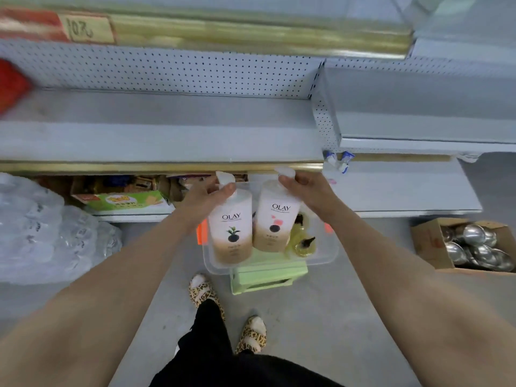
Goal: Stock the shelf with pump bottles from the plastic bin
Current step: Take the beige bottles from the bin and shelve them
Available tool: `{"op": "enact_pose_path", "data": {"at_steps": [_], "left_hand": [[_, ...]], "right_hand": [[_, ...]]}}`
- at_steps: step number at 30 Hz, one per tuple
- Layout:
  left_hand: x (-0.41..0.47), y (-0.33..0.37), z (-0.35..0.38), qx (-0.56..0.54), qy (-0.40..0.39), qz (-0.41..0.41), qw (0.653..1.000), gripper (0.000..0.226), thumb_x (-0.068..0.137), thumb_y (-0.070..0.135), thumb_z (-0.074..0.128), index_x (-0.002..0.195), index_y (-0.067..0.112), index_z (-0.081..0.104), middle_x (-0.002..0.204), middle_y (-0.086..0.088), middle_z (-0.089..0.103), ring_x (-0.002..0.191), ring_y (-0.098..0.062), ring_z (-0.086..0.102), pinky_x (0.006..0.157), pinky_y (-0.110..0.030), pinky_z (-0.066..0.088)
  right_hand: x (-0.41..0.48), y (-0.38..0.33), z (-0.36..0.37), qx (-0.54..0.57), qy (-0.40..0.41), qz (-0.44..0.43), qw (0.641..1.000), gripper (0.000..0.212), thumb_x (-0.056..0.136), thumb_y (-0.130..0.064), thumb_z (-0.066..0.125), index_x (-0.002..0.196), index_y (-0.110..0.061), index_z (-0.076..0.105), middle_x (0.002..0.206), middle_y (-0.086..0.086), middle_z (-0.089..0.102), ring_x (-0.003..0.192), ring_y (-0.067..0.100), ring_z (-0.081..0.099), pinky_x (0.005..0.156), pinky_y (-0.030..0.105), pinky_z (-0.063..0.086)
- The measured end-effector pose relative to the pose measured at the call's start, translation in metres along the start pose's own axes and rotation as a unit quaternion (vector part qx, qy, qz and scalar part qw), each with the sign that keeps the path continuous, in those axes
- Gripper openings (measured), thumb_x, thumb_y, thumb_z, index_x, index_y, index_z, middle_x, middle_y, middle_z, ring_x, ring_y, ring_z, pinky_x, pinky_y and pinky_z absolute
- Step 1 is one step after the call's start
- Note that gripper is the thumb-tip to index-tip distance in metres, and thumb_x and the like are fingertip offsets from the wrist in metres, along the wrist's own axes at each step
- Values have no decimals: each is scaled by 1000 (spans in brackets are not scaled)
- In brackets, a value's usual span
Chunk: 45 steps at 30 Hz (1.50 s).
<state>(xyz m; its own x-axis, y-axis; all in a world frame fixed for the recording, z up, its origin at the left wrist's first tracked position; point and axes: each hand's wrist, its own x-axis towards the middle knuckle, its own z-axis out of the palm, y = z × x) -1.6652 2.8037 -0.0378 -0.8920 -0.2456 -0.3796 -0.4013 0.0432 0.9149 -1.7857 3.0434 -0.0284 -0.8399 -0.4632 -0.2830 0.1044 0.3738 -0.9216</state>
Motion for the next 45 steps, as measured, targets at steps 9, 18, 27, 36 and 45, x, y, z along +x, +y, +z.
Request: {"op": "enact_pose_path", "data": {"at_steps": [9, 18, 27, 36, 45], "left_hand": [[-58, 143, -59, -135, 100, 146, 975, 35, 87, 46, 69, 99, 13, 66, 94, -6, 66, 83, -19, 64, 75, -32, 52], [-73, 266, -177, -154, 136, 258, 944, 22, 91, 47, 63, 93, 26, 68, 100, -3, 73, 84, -20, 69, 75, -34, 54], [-40, 346, -309, -139, 180, 331, 916, 30, 88, 48, 67, 83, 18, 70, 90, -13, 74, 78, -26, 68, 75, -46, 57], [10, 360, -383, -52, 209, 394, 893, 45, 89, 38, 69, 59, 17, 43, 47, 8, 38, 41, -7, 33, 44, -21, 25], [69, 353, -415, -30, 201, 375, 904, 43, 87, 37, 71, 78, -4, 65, 64, -4, 56, 58, -14, 49, 59, -28, 37]], "right_hand": [[4, -172, 0, 17, 37, -154, 987, 27, 84, -35, 77, 89, -9, 75, 79, -2, 67, 75, 11, 59, 74, 28, 46], [19, -347, 39, 27, 70, -283, 956, 40, 89, -39, 71, 99, 0, 73, 93, 18, 73, 81, 21, 65, 78, 37, 50], [71, -465, 105, 4, 123, -333, 935, 34, 95, -38, 64, 103, -7, 75, 97, 13, 76, 78, 17, 70, 70, 28, 55], [125, -492, 165, -14, 136, -339, 931, 29, 98, -29, 62, 107, -3, 72, 91, 5, 70, 77, 12, 64, 68, 20, 52], [178, -485, 177, 5, 120, -312, 942, 26, 99, -31, 60, 118, -17, 71, 108, 6, 73, 91, 15, 67, 79, 28, 54]]}}
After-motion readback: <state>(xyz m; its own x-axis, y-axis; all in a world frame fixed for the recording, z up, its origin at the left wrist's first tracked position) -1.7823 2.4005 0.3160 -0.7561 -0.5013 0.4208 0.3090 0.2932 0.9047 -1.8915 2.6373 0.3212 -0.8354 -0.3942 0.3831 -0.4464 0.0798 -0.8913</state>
